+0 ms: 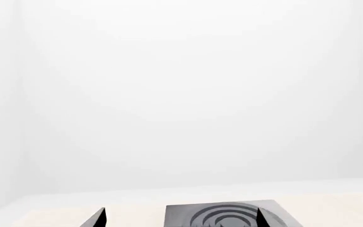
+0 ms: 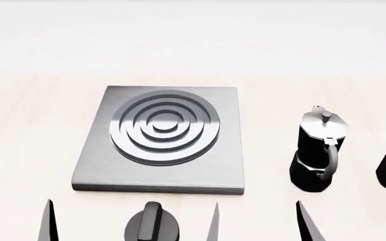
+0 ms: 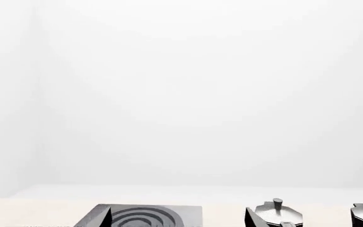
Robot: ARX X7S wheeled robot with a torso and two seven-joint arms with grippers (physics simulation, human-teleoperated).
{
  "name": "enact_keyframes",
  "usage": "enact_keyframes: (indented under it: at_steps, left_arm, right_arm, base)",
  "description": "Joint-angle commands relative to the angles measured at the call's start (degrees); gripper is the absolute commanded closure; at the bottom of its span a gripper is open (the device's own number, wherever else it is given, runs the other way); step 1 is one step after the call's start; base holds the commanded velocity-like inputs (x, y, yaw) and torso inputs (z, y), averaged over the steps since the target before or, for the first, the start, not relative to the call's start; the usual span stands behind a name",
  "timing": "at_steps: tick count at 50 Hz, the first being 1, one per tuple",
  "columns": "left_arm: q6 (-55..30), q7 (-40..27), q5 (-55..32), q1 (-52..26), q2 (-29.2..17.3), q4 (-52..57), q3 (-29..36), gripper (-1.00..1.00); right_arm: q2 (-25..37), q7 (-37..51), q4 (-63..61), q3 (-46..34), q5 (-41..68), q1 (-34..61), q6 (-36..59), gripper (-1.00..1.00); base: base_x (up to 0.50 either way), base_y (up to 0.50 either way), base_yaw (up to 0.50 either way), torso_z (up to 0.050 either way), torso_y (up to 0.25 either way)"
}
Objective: Put both moka pots on the stove.
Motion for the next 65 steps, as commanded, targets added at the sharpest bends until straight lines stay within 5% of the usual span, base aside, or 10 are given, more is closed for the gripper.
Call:
enact_keyframes:
  at_steps: [1,18,38,56,65]
  left_arm:
    - [-0.2,-0.5,-0.1,-0.3,-0.4,0.0,0.5,-1.0]
    - [0.6,-1.3,-0.9,-0.2,-1.1,-0.3,0.5,-1.0]
    - [0.4,-2.1,-1.6,-0.5,-1.8,-0.3,0.4,-1.0]
    - [-0.1,-2.7,-1.8,-0.9,-2.2,-0.3,0.8,-1.0]
    - [0.1,-3.0,-1.7,-0.8,-2.4,-0.4,1.2,-1.0]
  right_arm:
    - [0.3,2.1,0.0,0.2,-1.0,1.7,2.7,-1.0]
    - [1.5,5.0,-6.1,9.1,10.3,20.4,28.5,-1.0]
    - [9.5,-2.2,14.5,12.0,15.6,42.1,44.9,-1.0]
    - [11.7,-12.5,43.2,3.7,14.0,55.8,44.1,-1.0]
    - [12.2,-14.1,47.8,2.6,13.6,57.1,43.5,-1.0]
  base:
    - [0.0,0.0,0.0,0.0,0.0]
    - [0.0,0.0,0.0,0.0,0.0]
    - [0.0,0.0,0.0,0.0,0.0]
    - [0.0,0.0,0.0,0.0,0.0]
    - [0.0,0.0,0.0,0.0,0.0]
